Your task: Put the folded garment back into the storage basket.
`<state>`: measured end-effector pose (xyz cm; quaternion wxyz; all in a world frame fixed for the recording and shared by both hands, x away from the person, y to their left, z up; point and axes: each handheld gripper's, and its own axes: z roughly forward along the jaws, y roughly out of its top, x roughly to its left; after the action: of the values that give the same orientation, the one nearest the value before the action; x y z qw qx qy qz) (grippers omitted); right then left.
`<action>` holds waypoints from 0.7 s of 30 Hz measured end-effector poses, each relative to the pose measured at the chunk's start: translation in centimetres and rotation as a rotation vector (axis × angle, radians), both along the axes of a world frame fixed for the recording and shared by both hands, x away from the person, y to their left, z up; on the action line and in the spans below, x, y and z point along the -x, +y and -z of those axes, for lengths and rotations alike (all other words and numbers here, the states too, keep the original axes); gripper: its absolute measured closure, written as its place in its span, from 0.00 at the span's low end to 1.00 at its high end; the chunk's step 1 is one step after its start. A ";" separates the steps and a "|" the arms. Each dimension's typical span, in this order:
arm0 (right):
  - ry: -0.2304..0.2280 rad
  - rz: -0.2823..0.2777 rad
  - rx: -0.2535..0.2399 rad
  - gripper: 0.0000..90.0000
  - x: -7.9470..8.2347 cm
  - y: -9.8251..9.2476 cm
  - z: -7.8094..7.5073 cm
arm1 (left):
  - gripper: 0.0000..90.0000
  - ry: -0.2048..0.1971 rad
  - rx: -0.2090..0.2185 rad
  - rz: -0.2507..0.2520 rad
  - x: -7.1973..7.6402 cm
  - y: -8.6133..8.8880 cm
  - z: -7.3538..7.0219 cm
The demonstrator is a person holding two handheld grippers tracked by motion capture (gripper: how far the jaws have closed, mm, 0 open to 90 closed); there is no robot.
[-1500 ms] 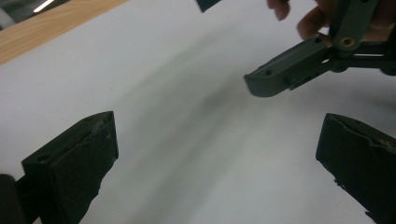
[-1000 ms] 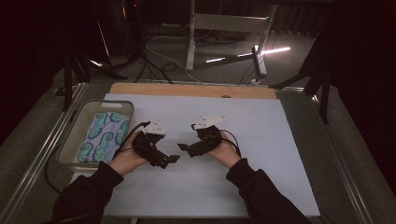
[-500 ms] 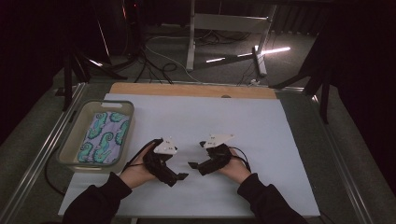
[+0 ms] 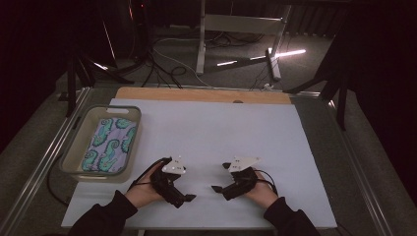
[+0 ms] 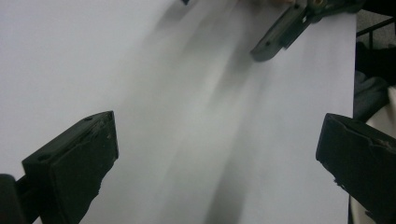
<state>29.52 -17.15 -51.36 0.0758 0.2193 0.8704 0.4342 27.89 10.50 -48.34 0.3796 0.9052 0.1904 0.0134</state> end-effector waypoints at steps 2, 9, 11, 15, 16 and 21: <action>-0.006 0.008 0.011 0.10 0.4 -0.6 0.2 | 0.00 -0.002 -0.006 0.004 0.3 0.1 0.3; -0.002 0.052 0.039 0.10 1.8 -2.9 0.6 | 0.00 -0.018 -0.011 0.008 1.3 0.9 1.0; -0.002 0.065 0.039 0.10 2.0 -3.5 0.6 | 0.00 -0.016 -0.017 0.009 1.6 1.2 1.2; 0.005 0.081 0.030 0.10 2.5 -5.0 0.3 | 0.00 -0.019 -0.028 0.013 2.1 1.6 1.5; -0.004 0.083 0.032 0.10 2.6 -5.2 0.2 | 0.00 -0.019 -0.021 0.013 2.2 1.7 1.5; -0.007 0.096 0.035 0.10 3.3 -6.5 0.0 | 0.00 -0.015 -0.011 0.001 2.5 2.3 1.7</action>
<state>26.23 -23.62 -51.33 0.1032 0.2579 0.8662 0.4153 25.41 12.80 -50.00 0.3763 0.9072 0.1868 0.0210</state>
